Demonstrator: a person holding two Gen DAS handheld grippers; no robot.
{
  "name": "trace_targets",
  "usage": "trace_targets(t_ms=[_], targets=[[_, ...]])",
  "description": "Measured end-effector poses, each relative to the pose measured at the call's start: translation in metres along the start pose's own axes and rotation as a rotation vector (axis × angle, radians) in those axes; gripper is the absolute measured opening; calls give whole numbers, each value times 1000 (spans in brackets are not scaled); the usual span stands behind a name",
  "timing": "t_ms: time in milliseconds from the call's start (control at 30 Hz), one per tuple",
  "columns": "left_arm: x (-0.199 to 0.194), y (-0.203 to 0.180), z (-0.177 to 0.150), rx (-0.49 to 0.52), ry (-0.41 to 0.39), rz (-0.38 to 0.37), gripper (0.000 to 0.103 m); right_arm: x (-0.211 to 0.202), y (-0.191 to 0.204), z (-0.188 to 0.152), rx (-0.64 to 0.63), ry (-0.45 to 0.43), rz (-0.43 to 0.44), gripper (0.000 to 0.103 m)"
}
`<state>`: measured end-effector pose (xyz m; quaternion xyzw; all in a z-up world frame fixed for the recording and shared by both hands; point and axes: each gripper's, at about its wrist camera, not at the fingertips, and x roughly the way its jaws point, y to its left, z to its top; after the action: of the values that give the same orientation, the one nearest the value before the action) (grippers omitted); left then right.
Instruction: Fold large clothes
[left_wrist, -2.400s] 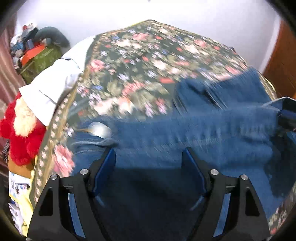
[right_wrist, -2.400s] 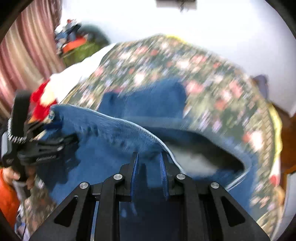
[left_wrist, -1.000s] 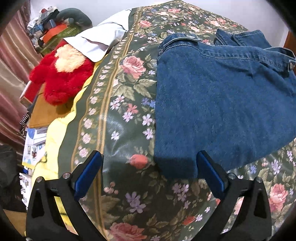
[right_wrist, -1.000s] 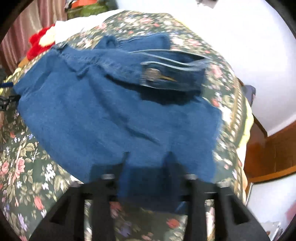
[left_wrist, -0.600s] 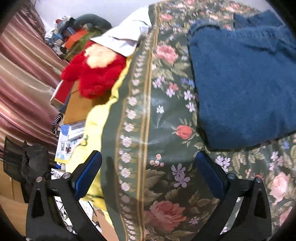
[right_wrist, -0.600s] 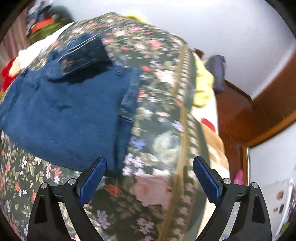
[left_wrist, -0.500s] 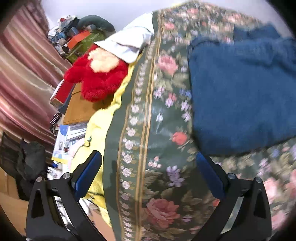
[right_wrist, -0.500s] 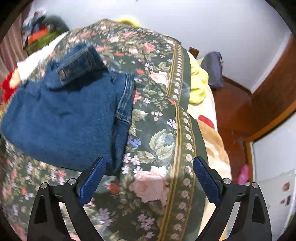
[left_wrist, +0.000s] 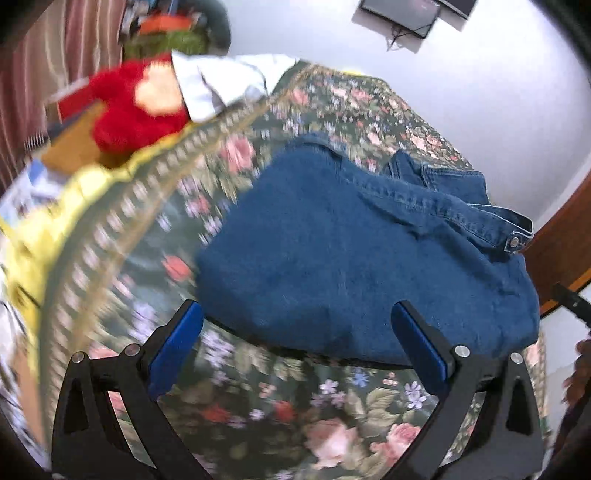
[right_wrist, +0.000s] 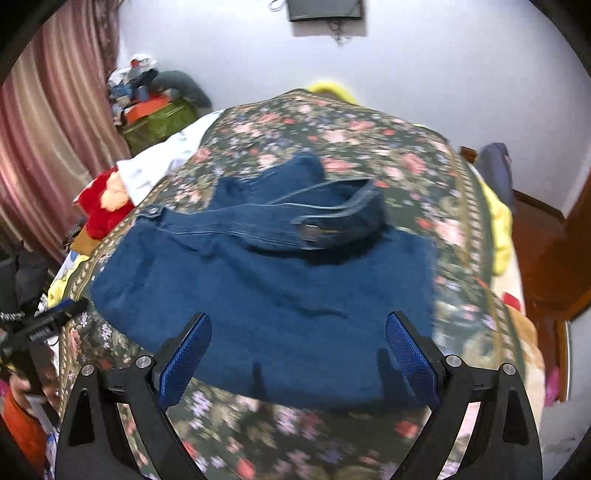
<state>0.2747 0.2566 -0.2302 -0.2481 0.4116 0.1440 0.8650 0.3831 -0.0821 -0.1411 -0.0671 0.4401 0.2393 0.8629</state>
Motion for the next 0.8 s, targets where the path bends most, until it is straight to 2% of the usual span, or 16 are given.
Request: trace_targets(t_ms=[167, 367, 500, 667, 733, 800], targets=[[32, 7, -13, -138, 94, -82, 103, 43, 30, -2, -74, 65, -10, 95], [65, 21, -19, -344, 190, -245, 103, 101, 43, -19, -145, 208, -53, 95], [88, 19, -13, -403, 219, -342, 98, 110, 47, -27, -180, 193, -63, 101], [108, 8, 1, -420, 218, -318, 93, 110, 44, -28, -169, 188, -39, 103], [105, 7, 6, -439, 197, -277, 83, 109, 44, -29, -172, 184, -35, 103], [101, 7, 9, -444, 172, -237, 60, 109, 45, -30, -176, 183, -36, 103]])
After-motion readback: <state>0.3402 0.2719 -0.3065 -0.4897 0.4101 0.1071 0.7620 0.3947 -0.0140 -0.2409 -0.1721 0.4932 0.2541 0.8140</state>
